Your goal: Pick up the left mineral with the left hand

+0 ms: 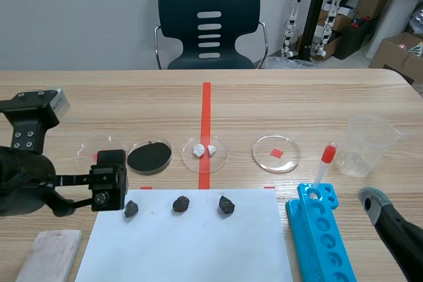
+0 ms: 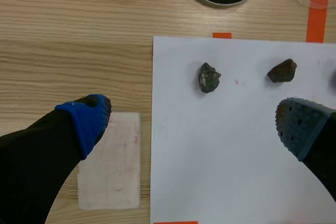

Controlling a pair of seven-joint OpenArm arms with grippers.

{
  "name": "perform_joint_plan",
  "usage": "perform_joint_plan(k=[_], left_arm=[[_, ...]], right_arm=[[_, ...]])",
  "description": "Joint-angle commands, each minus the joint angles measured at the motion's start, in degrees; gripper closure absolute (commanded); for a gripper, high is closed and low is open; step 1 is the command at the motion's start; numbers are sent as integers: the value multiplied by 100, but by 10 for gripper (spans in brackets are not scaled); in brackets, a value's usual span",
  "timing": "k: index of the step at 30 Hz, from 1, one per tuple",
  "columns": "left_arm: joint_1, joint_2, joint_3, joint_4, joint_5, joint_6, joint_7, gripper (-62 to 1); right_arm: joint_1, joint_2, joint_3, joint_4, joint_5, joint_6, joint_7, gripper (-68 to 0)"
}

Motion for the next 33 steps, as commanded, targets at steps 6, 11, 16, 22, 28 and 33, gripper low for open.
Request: perform_joint_plan(k=[6,11,16,22,28,33], left_arm=[[-649,184,330,-540,557,568,678,-623],[-1143,354,450,-1062,820,636,1349,-623],[-1521,490,662,-1558,927,706,1729,-623],[-1871,660,999,-1996,942,721,1735,-623],[-2092,831,1196,-2317,1064,870,1700,-623],[-2299,975,1193,-2839,1115,892,1700,-623]], right_arm=[[37,61,17,81,59,-4,63,-679],[37,61,17,81,59,-4,63,-679],[37,61,17,81,59,-4,63,-679],[37,61,17,81,59,-4,63,-679],[37,61,17,81,59,-4,63,-679],[37,61,17,81,59,-4,63,-679]])
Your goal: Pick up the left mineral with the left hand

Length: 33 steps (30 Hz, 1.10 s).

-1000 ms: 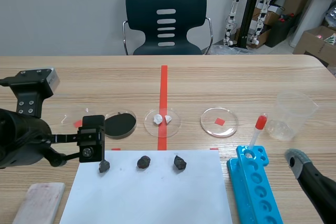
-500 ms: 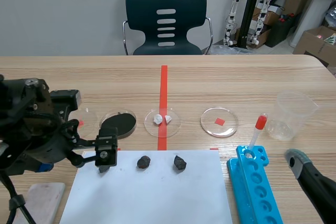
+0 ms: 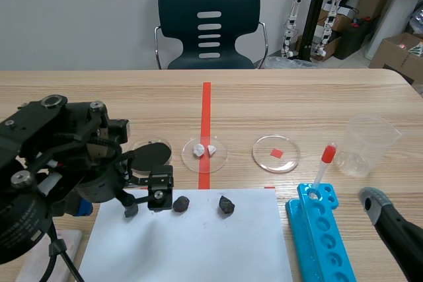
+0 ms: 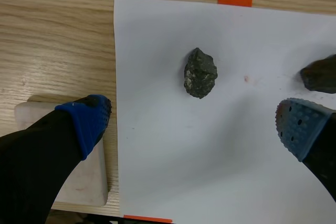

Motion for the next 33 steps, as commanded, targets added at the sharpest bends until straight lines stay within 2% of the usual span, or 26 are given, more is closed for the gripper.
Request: perform_joint_plan(k=[1,12,27,31,33], left_arm=[[-111,46,-31,-55,-7,35,-9,-623],[-319,238,-4,-393,103,70,-170,-623],[-741,378,-4,-1239,72,76,-275,-622],[-743,380,-4,-1333,52,74,-273,-585],[-743,389,-4,-1342,50,74,-273,-547]], right_arm=[[37,61,17,81,59,-2,63,-679],[37,61,17,81,59,-2,63,-679],[37,61,17,81,59,-2,63,-679],[37,61,17,81,59,-2,63,-679],[37,61,17,81,59,-2,63,-679]])
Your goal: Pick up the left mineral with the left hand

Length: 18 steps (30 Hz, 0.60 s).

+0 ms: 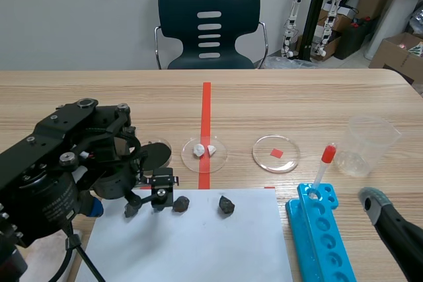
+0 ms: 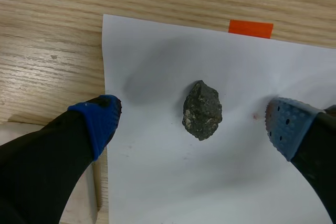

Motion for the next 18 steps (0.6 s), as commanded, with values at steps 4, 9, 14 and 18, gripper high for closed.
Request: perform_joint_plan(k=[4,9,14,18], left_arm=[[-72,28,-4,70,7,-9,4,-430],[-114,28,-4,70,-50,-9,7,-343],[-129,28,-4,70,-50,-9,4,-258],[-129,28,-4,70,-52,-7,4,-192]], right_arm=[[37,61,17,81,59,-4,63,-679],[37,61,17,81,59,-4,63,-679],[37,61,17,81,59,-4,63,-679],[37,61,17,81,59,-4,63,-679]])
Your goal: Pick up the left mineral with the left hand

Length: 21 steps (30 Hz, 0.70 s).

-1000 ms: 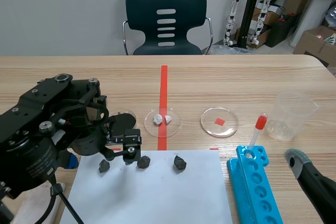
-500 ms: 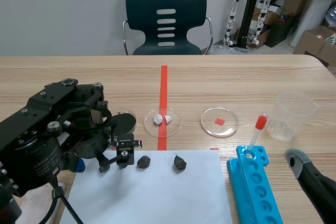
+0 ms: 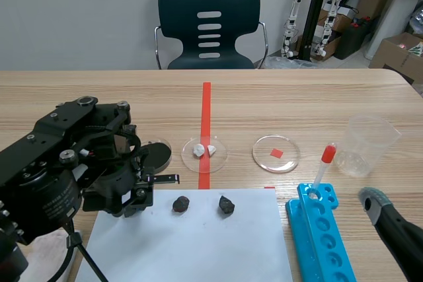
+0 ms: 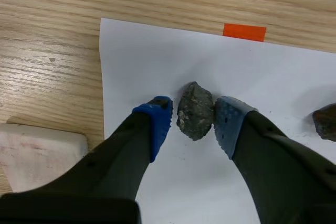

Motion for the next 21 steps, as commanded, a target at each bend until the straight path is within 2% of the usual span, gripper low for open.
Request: perform_joint_plan(k=[1,9,15,21], left_arm=[[-94,26,-4,70,2,-7,4,-181],[-94,26,-4,70,0,-2,4,-115],[-90,26,-4,70,0,15,-46,-115],[-70,7,-7,81,-39,13,-382,-117]], right_arm=[[37,61,17,81,59,-4,63,-679],[37,61,17,81,59,-4,63,-679],[37,61,17,81,59,-4,63,-679],[37,61,17,81,59,-4,63,-679]])
